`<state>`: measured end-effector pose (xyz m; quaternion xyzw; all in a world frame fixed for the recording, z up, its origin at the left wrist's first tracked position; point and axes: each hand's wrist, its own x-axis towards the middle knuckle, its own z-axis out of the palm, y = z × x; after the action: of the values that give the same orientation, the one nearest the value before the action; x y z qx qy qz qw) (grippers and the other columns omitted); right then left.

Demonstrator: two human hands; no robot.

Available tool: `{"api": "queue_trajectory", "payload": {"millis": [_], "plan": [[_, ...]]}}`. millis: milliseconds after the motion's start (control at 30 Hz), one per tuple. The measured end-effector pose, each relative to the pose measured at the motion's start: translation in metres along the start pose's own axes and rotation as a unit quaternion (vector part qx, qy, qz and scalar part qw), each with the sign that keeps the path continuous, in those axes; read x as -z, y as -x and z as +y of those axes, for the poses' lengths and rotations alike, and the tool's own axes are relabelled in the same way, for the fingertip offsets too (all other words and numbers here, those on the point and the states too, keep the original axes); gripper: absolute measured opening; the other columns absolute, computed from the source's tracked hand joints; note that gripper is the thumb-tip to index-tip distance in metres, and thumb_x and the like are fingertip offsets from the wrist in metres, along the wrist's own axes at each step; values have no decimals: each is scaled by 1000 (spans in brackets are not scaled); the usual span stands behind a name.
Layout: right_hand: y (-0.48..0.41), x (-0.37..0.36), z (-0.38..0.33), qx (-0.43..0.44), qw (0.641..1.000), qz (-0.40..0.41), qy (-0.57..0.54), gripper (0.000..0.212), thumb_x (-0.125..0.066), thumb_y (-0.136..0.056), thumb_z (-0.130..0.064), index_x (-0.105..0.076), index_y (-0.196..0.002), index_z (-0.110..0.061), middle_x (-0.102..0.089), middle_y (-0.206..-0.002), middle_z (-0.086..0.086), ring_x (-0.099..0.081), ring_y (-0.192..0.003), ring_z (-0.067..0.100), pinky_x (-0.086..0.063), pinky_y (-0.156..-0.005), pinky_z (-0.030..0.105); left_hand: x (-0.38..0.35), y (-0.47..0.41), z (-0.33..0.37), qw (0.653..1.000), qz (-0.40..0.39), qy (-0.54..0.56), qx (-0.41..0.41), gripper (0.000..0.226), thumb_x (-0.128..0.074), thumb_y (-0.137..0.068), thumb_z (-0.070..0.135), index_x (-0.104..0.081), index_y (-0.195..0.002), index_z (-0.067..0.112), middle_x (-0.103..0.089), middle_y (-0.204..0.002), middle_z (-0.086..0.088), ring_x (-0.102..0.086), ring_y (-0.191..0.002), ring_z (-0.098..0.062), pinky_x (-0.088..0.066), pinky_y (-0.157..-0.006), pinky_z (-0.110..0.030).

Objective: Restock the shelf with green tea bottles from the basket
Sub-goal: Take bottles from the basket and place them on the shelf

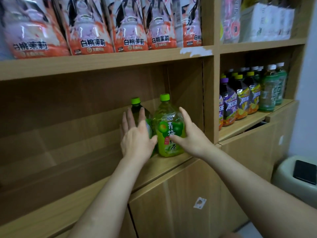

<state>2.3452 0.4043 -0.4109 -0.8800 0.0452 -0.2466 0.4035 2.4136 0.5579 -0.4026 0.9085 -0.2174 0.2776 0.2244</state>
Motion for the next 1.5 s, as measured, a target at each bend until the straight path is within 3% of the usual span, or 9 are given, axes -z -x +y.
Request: {"api": "queue_trajectory", "payload": {"millis": [133, 333, 500, 633, 733, 933, 1100, 1300, 1500], "plan": [[44, 40, 5, 51, 986, 160, 23, 40, -64, -86, -22, -56, -125, -20, -65, -102, -6, -62, -94, 10, -51, -89, 33, 4, 37, 54, 959, 133, 202, -146, 41, -59, -86, 16, -54, -127, 15, -48, -135, -5, -48, -120, -18, -45, -97, -32], [154, 142, 63, -41, 970, 216, 100, 7, -61, -83, -30, -67, -82, -34, -68, -67, -12, -67, -68, 10, -55, -71, 37, -54, 102, 171, 880, -43, 381, -281, 31, -46, -82, 9, -69, -101, 19, -67, -99, 4, -62, -90, -12, -49, -78, -26], [274, 201, 153, -275, 899, 259, 220, 15, -63, -85, -20, -68, -99, -22, -73, -87, -2, -67, -84, 17, -48, -77, 30, -123, 175, 270, 821, -234, 426, -300, 36, -45, -74, 5, -73, -94, 13, -72, -98, -3, -62, -92, -14, -39, -83, -13], [360, 200, 228, -486, 820, 189, 237, 48, -57, -89, -36, -47, -131, -15, -62, -125, 12, -58, -115, 30, -44, -91, 35, -173, 243, 334, 770, -373, 350, -382, 31, -52, -87, 10, -68, -112, 17, -67, -117, -1, -59, -110, -18, -37, -95, -23], [382, 174, 252, -525, 816, 118, 211, 60, -52, -90, -45, -39, -139, -12, -58, -130, 16, -54, -120, 32, -43, -94, 36, -205, 275, 355, 741, -429, 255, -450, 37, -47, -90, 14, -60, -124, 20, -61, -129, -2, -53, -119, -23, -39, -99, -30], [368, 152, 242, -471, 822, 81, 311, 37, -53, -85, -49, -68, -104, -20, -70, -103, 11, -63, -101, 34, -49, -76, 37, -243, 275, 341, 683, -459, 90, -561, 36, -42, -83, 23, -64, -111, 19, -62, -115, -4, -53, -114, -29, -44, -94, -40], [368, 140, 232, -436, 846, 39, 305, 36, -65, -79, -44, -68, -110, -27, -71, -102, 5, -64, -99, 30, -49, -79, 36, -230, 265, 316, 660, -411, 27, -629, 46, -59, -79, 29, -54, -125, 30, -54, -122, 4, -46, -116, -23, -43, -95, -37], [351, 98, 216, -373, 887, 1, 273, 42, -66, -82, -38, -61, -121, -24, -68, -113, 10, -59, -106, 34, -46, -81, 36, -212, 245, 283, 662, -448, -70, -596, 28, -67, -69, 36, -60, -96, 34, -58, -93, 5, -44, -93, -22, -50, -79, -37], [332, 55, 195, -315, 921, -71, 220, 31, -60, -87, -33, -63, -111, -13, -67, -105, 16, -60, -98, 38, -43, -72, 36, -198, 225, 244, 615, -442, -183, -628, 28, -75, -58, 26, -61, -83, 25, -63, -77, 2, -56, -72, -24, -54, -68, -36]]}}
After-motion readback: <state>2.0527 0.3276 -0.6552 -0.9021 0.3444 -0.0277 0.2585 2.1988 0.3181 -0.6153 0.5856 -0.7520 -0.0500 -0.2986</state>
